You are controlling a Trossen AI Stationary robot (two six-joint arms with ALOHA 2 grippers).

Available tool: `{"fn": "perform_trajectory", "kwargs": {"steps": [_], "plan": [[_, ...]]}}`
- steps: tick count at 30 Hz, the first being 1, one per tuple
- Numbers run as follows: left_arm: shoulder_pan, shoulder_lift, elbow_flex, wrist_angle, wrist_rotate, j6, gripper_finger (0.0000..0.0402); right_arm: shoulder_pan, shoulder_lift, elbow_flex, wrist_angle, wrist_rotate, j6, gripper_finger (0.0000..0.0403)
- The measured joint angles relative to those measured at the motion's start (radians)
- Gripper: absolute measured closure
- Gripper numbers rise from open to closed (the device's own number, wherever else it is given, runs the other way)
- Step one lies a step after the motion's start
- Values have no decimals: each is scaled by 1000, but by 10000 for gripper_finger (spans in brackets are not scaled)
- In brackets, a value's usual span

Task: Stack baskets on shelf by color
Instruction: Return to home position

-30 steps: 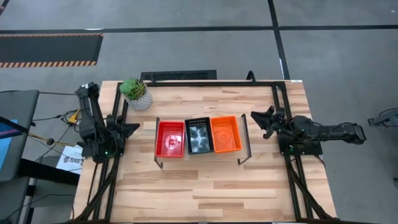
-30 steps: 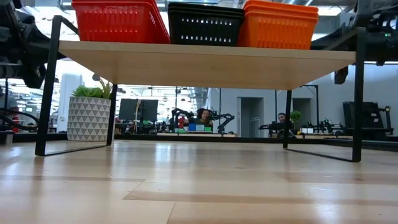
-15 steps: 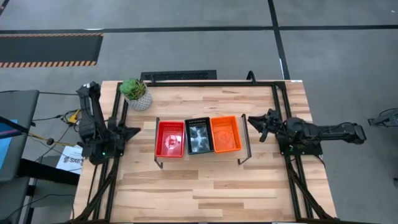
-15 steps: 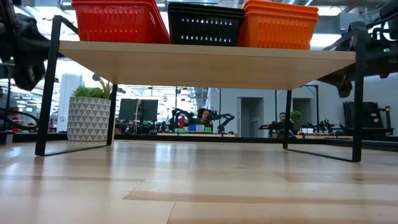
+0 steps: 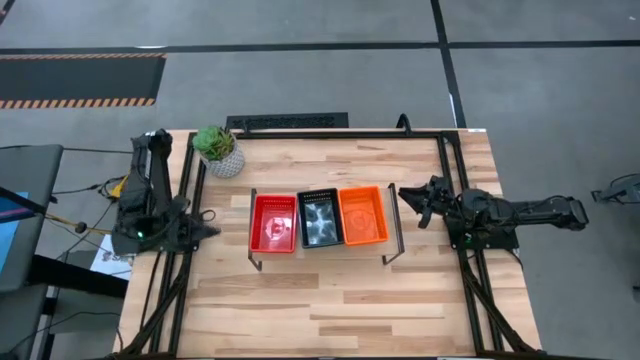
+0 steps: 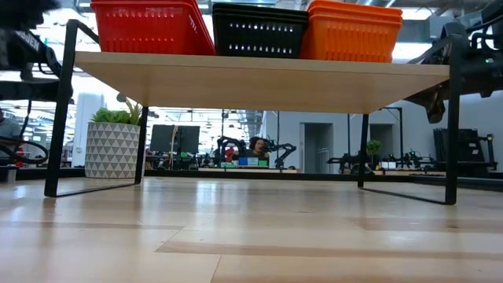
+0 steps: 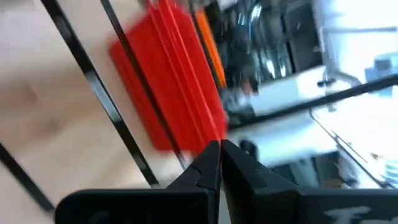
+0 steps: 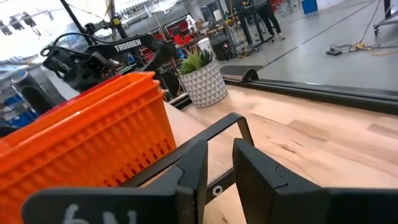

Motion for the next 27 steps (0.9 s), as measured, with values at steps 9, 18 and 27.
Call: {"fn": "perform_trajectory", "kwargs": {"steps": [9,18,27], "plan": [[26,10,115,288,731,116,401,2,0,0,20,-1,45,305],[33,117,117,1023,1299,1652,401,2,0,0,41,-8,44,305],[73,-91,55,760,1245,1985,401,2,0,-1,91,-8,30,305]]}}
